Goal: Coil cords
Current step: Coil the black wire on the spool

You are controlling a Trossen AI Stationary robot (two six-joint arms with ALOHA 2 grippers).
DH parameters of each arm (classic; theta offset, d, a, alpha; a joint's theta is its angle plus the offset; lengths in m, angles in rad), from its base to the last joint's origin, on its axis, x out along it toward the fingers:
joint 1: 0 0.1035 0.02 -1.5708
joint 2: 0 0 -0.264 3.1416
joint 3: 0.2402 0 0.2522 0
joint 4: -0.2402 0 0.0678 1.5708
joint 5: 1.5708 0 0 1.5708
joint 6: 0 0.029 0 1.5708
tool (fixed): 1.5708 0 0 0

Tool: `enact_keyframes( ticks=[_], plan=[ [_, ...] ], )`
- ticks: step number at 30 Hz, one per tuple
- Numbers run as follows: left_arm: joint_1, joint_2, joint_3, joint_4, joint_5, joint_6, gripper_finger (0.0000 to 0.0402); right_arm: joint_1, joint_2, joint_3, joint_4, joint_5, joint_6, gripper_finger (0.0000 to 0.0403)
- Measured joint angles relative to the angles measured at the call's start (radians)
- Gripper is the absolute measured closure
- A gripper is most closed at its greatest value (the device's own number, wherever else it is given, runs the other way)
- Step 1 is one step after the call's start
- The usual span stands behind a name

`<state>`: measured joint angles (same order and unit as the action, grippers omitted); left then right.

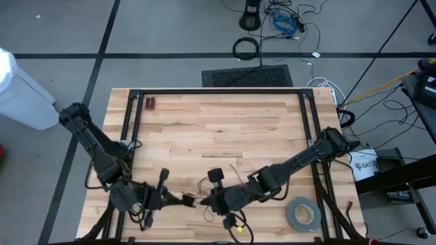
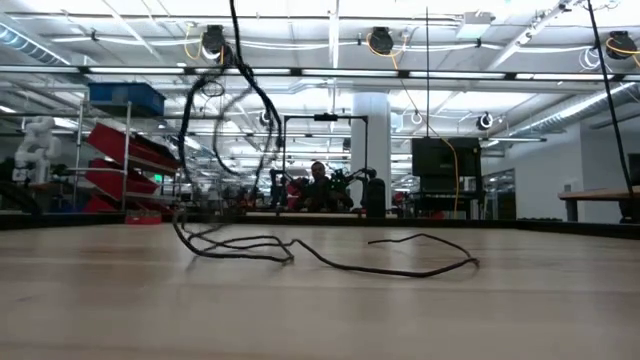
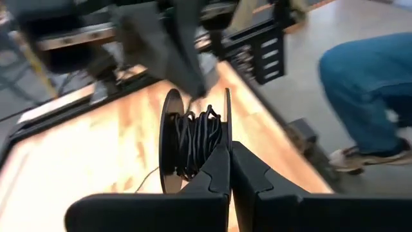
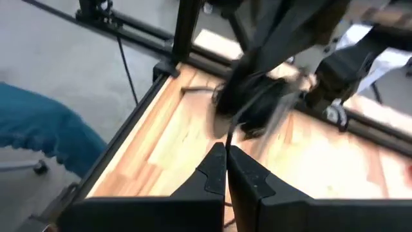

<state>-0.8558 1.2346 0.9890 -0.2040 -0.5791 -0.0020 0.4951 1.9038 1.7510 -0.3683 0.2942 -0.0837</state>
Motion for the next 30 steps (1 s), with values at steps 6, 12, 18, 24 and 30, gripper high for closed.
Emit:
enact_keyframes(
  ticks=[6,12,18,24,30],
  plan=[
    [-0.029,-0.031,0.0,-0.087,-0.126,-0.058,0.0402,0.009,0.0,0.0,-0.046,0.006,0.042,0.0403],
    [-0.054,-0.045,0.0,-0.089,-0.16,-0.05,0.0402,0.009,0.0,0.0,-0.073,0.009,0.059,0.0403],
    [-0.085,-0.044,0.0,-0.087,-0.203,-0.041,0.0402,0.009,0.0,0.0,-0.106,0.007,0.077,0.0402],
    [-0.116,-0.061,0.0,-0.048,-0.248,-0.017,0.0402,0.013,0.002,-0.002,-0.141,-0.017,0.097,0.0402],
    [-0.153,-0.072,0.0,-0.047,-0.281,-0.016,0.0402,0.012,0.003,-0.002,-0.153,-0.015,0.119,0.0402]
  ],
)
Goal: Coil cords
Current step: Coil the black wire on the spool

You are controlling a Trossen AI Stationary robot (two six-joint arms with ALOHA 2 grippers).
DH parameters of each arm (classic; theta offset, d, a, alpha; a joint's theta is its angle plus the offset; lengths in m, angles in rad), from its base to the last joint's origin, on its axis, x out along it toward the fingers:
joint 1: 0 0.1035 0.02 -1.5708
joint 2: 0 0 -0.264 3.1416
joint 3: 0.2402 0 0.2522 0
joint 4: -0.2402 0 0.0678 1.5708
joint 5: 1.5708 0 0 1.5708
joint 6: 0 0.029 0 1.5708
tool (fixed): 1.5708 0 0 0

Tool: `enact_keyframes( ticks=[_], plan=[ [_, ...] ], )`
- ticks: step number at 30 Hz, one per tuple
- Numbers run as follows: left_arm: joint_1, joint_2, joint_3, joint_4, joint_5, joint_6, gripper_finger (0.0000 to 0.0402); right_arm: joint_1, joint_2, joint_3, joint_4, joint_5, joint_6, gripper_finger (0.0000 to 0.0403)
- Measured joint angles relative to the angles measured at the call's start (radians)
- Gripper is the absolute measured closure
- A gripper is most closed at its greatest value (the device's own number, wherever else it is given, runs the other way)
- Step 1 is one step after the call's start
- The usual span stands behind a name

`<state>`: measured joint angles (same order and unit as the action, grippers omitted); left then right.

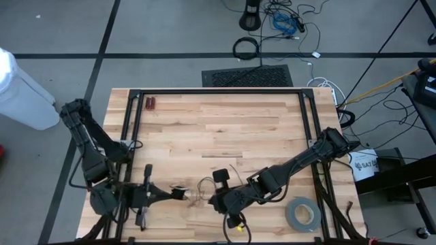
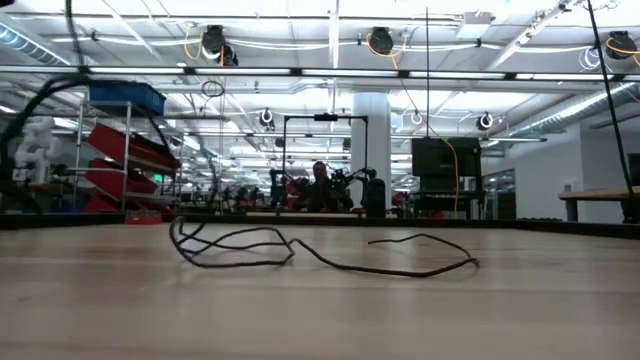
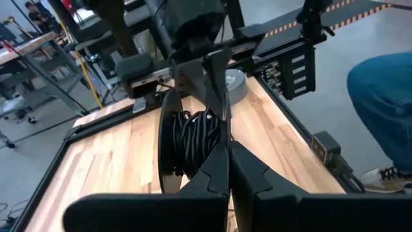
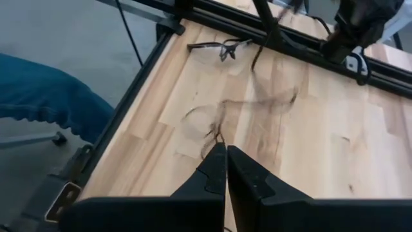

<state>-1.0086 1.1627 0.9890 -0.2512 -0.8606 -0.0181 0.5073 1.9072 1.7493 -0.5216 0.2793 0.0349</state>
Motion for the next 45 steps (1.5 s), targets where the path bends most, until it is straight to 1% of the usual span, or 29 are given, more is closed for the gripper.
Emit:
enact_keyframes(
  ticks=[4,7,10,14,17,19,22,27,30,34,37,40,44,45],
  plan=[
    [-0.017,0.0,0.0,0.0,-0.008,0.0,0.0402,0.0,0.0,0.0,0.011,0.009,0.002,0.0402],
    [-0.026,0.0,0.0,0.002,-0.009,0.0,0.0402,0.0,0.0,0.0,0.042,0.039,-0.014,0.0402],
    [-0.028,0.0,0.0,0.005,-0.009,0.0,0.0402,-0.004,-0.002,-0.028,0.136,0.063,-0.042,0.0402],
    [-0.028,0.001,0.0,0.02,-0.009,0.0,0.0402,-0.016,-0.002,-0.067,0.256,0.07,-0.071,0.0402],
    [-0.028,0.001,0.0,0.042,-0.003,0.0,0.0402,-0.016,-0.002,-0.072,0.314,0.163,-0.096,0.0397],
    [-0.028,0.001,0.0,0.05,0.008,0.001,0.0402,-0.014,-0.002,-0.072,0.388,0.211,-0.149,0.0384],
    [-0.028,0.001,0.0,0.062,0.015,0.004,0.0402,-0.008,-0.002,-0.072,0.506,0.227,-0.214,0.0353],
    [-0.028,0.005,0.0,0.064,0.018,0.005,0.0402,-0.008,-0.002,-0.072,0.539,0.247,-0.238,0.0294],
    [-0.027,0.013,0.0,0.076,0.018,0.007,0.0402,-0.016,-0.002,-0.072,0.548,0.245,-0.238,0.027],
    [-0.015,0.014,0.0,0.089,0.02,0.007,0.0402,-0.024,-0.002,-0.072,0.552,0.192,-0.226,0.0255],
    [-0.008,0.014,0.0,0.09,0.02,0.006,0.0402,-0.028,-0.002,-0.072,0.552,0.159,-0.218,0.0253],
    [0.003,0.025,0.0,0.096,0.021,0.006,0.0402,-0.03,-0.002,-0.072,0.552,0.159,-0.218,0.0254],
    [0.025,0.042,0.0,0.107,0.051,0.014,0.0402,-0.033,-0.002,-0.072,0.554,0.156,-0.218,0.0265],
    [0.03,0.045,0.0,0.119,0.054,0.029,0.0402,-0.035,-0.002,-0.072,0.554,0.142,-0.218,0.027]
  ],
)
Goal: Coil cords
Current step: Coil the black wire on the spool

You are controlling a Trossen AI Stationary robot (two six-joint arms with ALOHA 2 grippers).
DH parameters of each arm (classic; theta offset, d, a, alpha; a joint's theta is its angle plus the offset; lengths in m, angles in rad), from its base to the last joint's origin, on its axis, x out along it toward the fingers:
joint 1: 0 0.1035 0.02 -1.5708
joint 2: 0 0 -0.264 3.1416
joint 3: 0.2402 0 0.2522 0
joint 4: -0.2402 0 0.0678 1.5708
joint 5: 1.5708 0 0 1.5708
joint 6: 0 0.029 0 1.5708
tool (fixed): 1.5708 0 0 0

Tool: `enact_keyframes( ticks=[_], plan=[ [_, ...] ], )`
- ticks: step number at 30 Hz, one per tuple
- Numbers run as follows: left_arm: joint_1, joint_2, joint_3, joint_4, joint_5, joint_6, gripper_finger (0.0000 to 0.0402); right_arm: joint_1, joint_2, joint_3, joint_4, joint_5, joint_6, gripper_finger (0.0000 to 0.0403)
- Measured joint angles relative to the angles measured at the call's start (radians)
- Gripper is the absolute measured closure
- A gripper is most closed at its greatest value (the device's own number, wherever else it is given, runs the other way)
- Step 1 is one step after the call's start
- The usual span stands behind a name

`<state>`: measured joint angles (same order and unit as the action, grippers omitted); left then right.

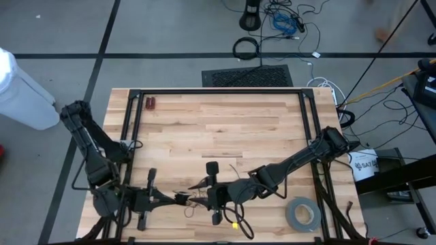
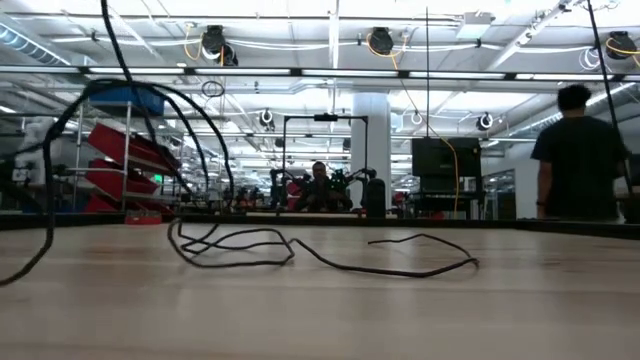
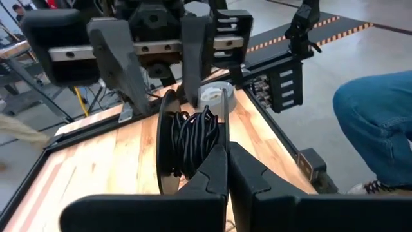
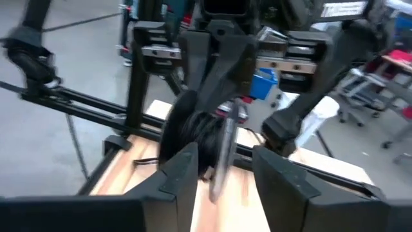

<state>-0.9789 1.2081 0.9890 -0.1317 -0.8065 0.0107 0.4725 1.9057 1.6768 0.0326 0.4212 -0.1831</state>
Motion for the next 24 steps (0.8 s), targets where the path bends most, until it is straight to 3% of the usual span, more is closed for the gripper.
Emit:
enact_keyframes(
  ticks=[5,13,24],
  plan=[
    [0.025,0.012,0.0,0.046,0.051,0.035,0.0402,-0.013,0.006,0.0,0.002,-0.059,0.018,0.0307],
    [0.037,0.014,0.0,0.066,0.07,0.049,0.0402,-0.013,0.006,0.0,-0.001,-0.066,0.014,0.0394],
    [0.036,0.014,0.0,0.09,0.064,0.048,0.0388,-0.009,0.002,0.0,-0.005,-0.051,0.013,0.0401]
  ],
)
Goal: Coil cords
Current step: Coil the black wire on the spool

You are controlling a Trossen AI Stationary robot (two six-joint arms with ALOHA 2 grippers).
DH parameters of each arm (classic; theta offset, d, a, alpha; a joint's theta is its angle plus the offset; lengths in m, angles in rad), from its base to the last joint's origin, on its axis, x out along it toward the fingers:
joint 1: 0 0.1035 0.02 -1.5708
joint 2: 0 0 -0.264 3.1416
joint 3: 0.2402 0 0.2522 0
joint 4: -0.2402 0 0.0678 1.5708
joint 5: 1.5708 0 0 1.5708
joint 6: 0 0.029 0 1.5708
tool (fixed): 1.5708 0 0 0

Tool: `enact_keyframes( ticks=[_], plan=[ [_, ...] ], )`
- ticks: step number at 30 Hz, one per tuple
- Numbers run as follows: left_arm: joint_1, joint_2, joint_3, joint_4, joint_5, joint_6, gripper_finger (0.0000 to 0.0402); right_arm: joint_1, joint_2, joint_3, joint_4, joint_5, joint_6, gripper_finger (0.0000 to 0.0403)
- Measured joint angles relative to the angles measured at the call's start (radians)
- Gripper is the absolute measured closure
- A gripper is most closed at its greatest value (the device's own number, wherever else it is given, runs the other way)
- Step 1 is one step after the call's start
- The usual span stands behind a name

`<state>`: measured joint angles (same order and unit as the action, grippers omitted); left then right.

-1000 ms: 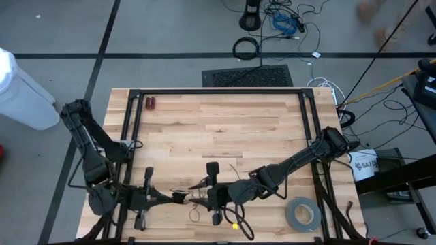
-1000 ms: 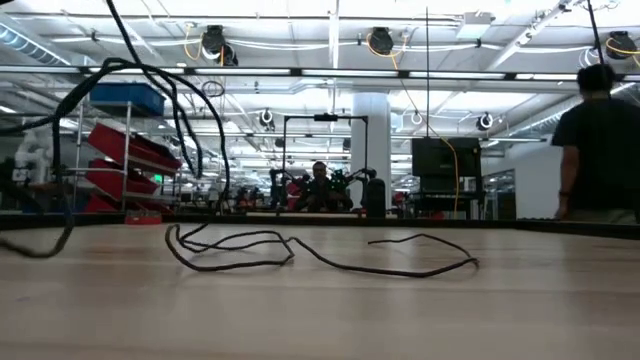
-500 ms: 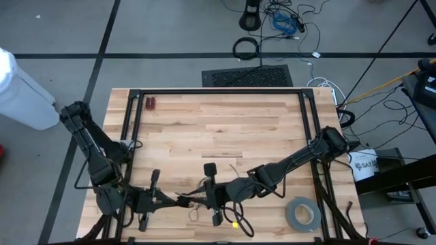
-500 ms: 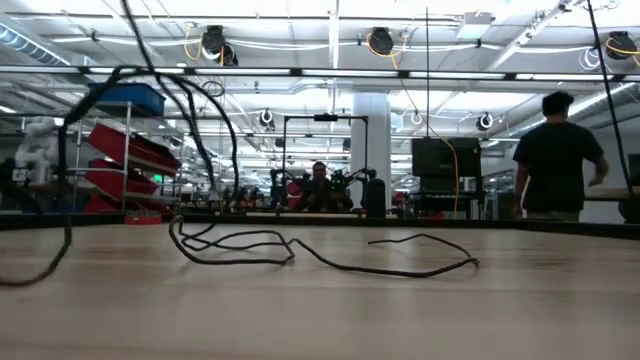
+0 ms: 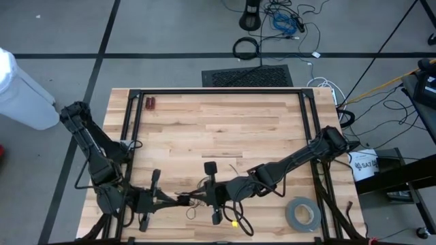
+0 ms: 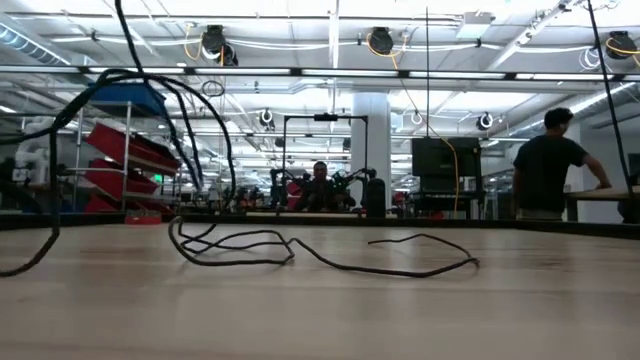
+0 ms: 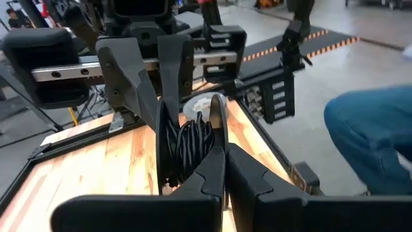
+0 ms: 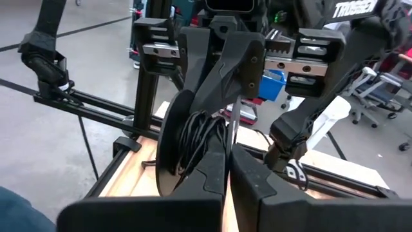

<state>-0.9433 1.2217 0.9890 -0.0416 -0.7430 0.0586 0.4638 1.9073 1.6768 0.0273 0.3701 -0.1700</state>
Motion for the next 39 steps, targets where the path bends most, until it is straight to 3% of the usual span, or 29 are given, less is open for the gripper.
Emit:
enact_keyframes(
  ticks=[10,16,22,29,34,39],
  plan=[
    [-0.033,-0.002,0.0,0.098,-0.075,0.037,0.035,0.01,-0.056,0.0,-0.135,0.077,0.025,0.0403],
    [-0.048,-0.008,0.0,0.097,-0.202,0.037,0.0347,0.022,-0.087,-0.001,-0.201,0.103,0.049,0.0403],
    [-0.037,-0.008,0.0,0.097,-0.211,0.036,0.0347,0.034,-0.154,0.0,-0.239,0.109,0.071,0.0403],
    [0.002,-0.004,0.0,0.124,-0.289,0.089,0.0341,0.042,-0.182,0.0,-0.239,0.05,0.016,0.0403],
    [0.033,0.005,0.0,0.194,-0.319,0.197,0.0305,0.022,-0.181,0.0,-0.246,-0.055,0.002,0.0403],
    [0.052,0.034,0.0,0.236,-0.305,0.244,0.0265,-0.005,-0.181,0.0,-0.245,-0.089,0.001,0.0403]
  ],
)
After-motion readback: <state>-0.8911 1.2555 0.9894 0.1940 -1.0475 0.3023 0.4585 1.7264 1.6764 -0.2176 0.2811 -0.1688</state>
